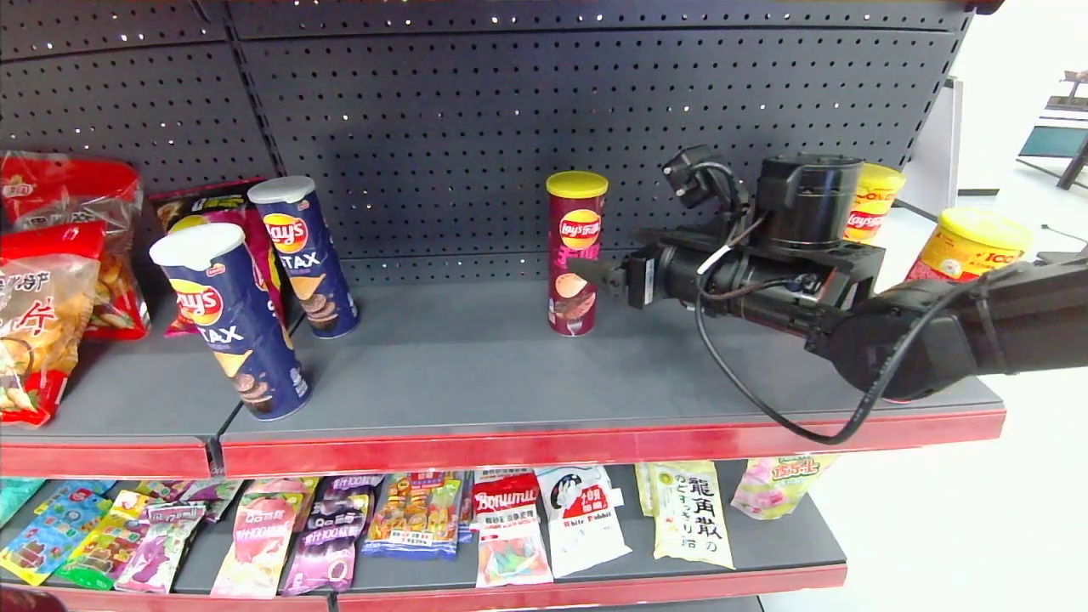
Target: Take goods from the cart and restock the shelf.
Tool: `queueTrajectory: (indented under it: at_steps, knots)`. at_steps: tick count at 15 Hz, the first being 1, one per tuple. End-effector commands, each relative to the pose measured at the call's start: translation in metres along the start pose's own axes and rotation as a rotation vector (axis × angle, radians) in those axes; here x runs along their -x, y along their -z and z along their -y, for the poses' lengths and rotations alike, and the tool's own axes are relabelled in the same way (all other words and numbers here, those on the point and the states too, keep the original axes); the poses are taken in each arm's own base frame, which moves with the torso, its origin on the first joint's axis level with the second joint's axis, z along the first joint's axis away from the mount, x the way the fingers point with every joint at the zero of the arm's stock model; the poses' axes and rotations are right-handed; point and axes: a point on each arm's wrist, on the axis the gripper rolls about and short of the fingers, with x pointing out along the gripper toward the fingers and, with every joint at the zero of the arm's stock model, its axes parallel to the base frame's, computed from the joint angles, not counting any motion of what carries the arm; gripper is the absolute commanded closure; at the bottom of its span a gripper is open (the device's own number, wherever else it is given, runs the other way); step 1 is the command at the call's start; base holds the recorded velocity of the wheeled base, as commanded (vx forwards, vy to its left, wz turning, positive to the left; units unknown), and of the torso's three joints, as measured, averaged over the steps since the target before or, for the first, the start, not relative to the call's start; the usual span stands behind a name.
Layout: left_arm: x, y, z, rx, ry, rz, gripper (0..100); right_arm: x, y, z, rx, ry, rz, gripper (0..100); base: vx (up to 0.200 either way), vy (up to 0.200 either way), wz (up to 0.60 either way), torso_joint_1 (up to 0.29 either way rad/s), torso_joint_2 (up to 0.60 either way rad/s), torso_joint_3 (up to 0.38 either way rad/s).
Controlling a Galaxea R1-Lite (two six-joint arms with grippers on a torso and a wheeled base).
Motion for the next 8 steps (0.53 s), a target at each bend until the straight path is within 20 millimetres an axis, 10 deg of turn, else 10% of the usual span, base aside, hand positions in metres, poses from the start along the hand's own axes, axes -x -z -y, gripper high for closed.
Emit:
queueTrajectory:
  at_steps: [1,8]
  knots:
    - [-0.003,-0.001,0.000,0.001,0.003,-0.012,100,-0.022,0.008,0.001,0.000,0.000,-0.005,0,0.000,0.000,0.00,0.000,0.00,0.000]
    - [-0.007,0.000,0.000,0.001,0.009,-0.033,100,-0.052,0.014,0.009,0.004,0.010,0.019,0,0.000,0.000,0.00,0.000,0.00,0.000]
